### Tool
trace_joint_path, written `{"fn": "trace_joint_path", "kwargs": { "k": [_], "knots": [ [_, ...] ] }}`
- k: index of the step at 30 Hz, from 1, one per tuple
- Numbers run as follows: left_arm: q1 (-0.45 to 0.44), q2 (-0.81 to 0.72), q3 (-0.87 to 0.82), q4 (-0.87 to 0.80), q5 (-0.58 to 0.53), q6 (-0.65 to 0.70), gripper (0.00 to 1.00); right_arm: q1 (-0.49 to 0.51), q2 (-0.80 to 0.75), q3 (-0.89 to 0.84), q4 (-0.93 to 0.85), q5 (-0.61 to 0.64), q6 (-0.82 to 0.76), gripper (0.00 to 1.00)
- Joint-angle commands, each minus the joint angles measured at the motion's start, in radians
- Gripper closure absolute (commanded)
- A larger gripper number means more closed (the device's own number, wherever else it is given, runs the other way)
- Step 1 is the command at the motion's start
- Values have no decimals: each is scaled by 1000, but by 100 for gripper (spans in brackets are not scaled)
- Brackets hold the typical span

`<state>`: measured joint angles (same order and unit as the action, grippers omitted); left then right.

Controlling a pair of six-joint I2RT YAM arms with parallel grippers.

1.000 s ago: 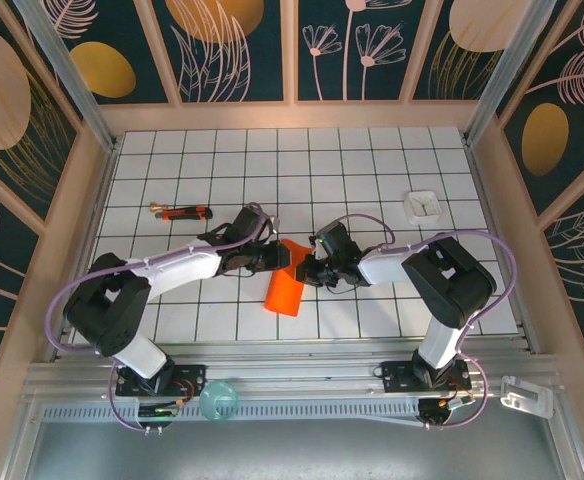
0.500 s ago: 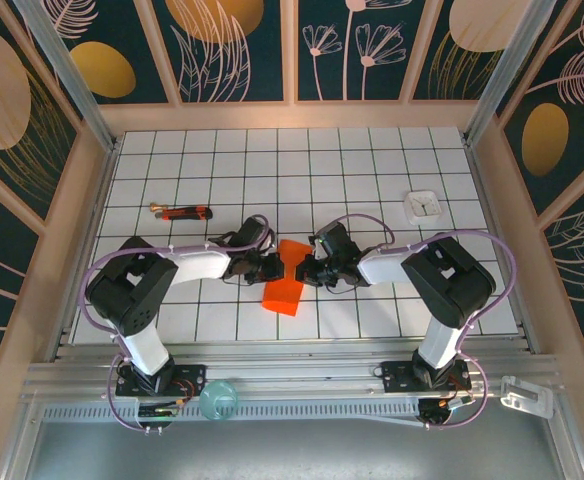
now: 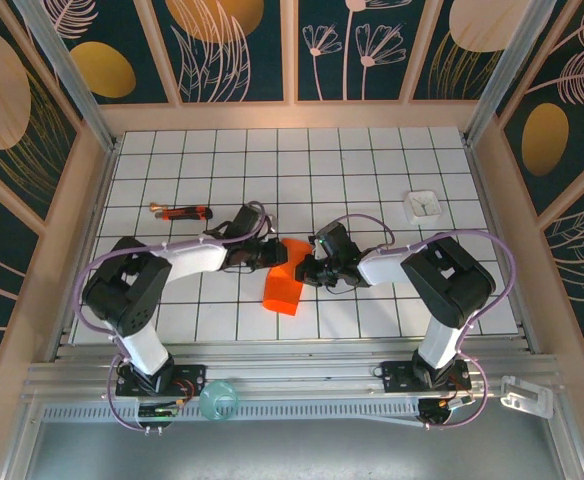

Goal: Fold a paper plane with a square sheet of paper (pick it up from the middle)
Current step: First fold in half a square sheet of paper at the center of the table.

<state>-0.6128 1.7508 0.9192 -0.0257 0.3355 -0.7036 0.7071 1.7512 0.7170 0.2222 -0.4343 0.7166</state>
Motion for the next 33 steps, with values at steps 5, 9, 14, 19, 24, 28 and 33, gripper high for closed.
{"fn": "trace_joint_path", "kwargs": {
  "k": [5, 9, 14, 19, 24, 28, 33],
  "knots": [
    [46, 136, 47, -39, -28, 61, 86, 6, 77, -51, -162, 145, -16, 100],
    [67, 133, 88, -51, -36, 79, 85, 6, 78, -53, -168, 147, -17, 100],
    [68, 72, 118, 3, 63, 51, 78, 6, 77, -53, -170, 149, -17, 100],
    [68, 127, 171, -32, 59, 73, 78, 7, 80, -42, -173, 149, -20, 100],
    [83, 192, 186, -57, 9, 87, 83, 6, 73, -39, -186, 157, -28, 100],
    [88, 219, 178, -63, -4, 105, 84, 6, 71, -40, -187, 158, -27, 100],
    [106, 209, 186, -93, -78, 132, 83, 5, 72, -48, -185, 160, -26, 100]
  ]
}}
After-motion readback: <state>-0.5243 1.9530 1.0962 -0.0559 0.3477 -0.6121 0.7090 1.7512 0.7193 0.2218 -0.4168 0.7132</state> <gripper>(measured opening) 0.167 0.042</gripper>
